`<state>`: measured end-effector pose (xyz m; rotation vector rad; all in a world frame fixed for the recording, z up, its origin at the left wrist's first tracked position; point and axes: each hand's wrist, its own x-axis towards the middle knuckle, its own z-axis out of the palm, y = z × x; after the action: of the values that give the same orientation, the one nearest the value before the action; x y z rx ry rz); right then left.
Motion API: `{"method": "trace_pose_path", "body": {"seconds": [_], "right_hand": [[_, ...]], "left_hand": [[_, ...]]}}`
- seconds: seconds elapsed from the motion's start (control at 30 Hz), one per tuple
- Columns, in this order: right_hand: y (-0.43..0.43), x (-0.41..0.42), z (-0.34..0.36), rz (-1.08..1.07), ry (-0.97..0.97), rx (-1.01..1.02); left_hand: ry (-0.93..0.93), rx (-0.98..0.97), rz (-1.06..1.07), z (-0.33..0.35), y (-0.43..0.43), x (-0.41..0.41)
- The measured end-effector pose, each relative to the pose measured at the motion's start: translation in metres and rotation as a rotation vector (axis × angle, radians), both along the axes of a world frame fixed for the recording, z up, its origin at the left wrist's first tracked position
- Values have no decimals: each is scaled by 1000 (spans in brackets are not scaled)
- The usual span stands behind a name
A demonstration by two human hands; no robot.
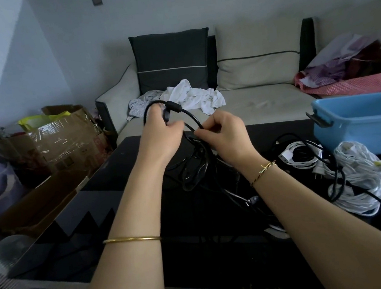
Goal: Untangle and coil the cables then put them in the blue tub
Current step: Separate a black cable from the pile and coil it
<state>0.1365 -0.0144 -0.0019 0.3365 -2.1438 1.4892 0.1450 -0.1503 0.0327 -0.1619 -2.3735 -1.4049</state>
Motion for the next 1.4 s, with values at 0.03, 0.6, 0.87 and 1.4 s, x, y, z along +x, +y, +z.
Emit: {"method": "trace_pose_path", "body": {"seconds": [0.03,0.6,0.87,1.4], "right_hand": [[1,0,-1,2,-6,-9],[31,2,2,31,-33,-351],[82,-4,3,-665,-132,555],[70,25,23,-153,-238,275]], "left_hand": [[-72,2,-70,-2,0,2],[-131,323,3,-32,-3,-22],[504,-670,529,-34,-21,-16],[-427,240,-117,-31,14,-19]]}}
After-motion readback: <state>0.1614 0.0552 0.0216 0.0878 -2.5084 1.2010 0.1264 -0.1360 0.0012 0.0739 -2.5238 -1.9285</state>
